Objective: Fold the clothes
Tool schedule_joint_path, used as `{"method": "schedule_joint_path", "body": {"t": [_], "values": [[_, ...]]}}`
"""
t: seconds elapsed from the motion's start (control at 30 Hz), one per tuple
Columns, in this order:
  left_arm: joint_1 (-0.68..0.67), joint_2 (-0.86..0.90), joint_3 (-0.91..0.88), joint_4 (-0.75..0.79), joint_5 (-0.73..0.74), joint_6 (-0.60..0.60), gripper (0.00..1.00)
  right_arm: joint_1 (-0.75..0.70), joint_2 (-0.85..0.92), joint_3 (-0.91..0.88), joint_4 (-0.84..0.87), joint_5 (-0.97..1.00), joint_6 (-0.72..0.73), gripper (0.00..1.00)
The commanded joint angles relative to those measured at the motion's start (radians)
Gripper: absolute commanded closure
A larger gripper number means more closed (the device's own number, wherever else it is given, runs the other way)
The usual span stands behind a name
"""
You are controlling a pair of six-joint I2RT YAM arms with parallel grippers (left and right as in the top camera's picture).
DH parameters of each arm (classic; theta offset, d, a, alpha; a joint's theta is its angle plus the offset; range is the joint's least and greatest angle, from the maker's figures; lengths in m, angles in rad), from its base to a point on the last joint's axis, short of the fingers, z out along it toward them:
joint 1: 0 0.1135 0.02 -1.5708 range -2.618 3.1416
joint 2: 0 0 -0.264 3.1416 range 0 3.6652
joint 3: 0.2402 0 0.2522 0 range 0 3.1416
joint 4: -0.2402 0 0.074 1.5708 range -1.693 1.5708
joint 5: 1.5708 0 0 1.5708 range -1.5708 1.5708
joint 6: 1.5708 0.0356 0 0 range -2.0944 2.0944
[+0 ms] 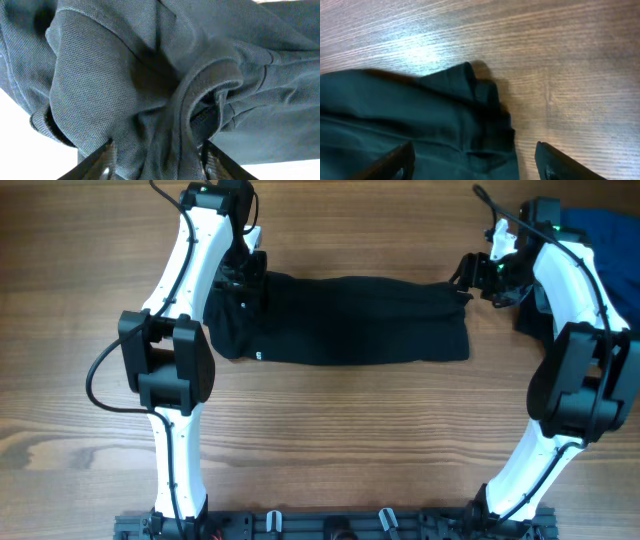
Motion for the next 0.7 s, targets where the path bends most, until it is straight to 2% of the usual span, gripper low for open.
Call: {"method": "schedule_joint_path", "body": {"t": [0.0,0.1,0.2,0.4,0.47,0.53,0.57,0.6,0.67], "values": [[0.003,-0.002,-0.005,-0.016,-0.009,-0.002,0.34,-0.037,0.000,-0.004,-0.018,-0.093,-0.044,0.21],[0.003,-0.031,-0.005,-0.022,-0.009,-0.003,0.30,-0.041,0.000,-0.004,-0.029,-0.098,-0.072,0.19],[0.003,-0.080,-0.004,-0.021,-0.008,-0.003,0.21,-0.039,0.000,-0.004,-0.037,-0.099,-0.091,0.19],[0.003,-0.187,-0.004,-0.015,-0.009,-0.003,0.26,-0.039,0.003,-0.007,-0.038,-0.098,-0.091,0.19],[0.003,-0.206,-0.004,-0.019,-0.009,-0.002,0.34,-0.039,0.003,-0.019,-0.036,-0.099,-0.091,0.18],[0.005,-0.212,-0.004,-0.027,-0.010,-0.002,0.57,-0.039,0.004,-0.041,-0.029,-0.100,-0.089,0.18],[0.007,-0.212,-0.005,-0.034,-0.010,-0.003,0.74,-0.039,0.004,-0.052,-0.023,-0.103,-0.089,0.18],[0.009,-0.212,-0.005,-0.039,-0.009,-0.003,0.84,-0.039,0.004,-0.071,-0.008,-0.111,-0.089,0.18],[0.016,-0.212,-0.005,-0.047,-0.010,-0.003,0.96,-0.039,0.004,-0.119,0.028,-0.122,-0.089,0.18]]}}
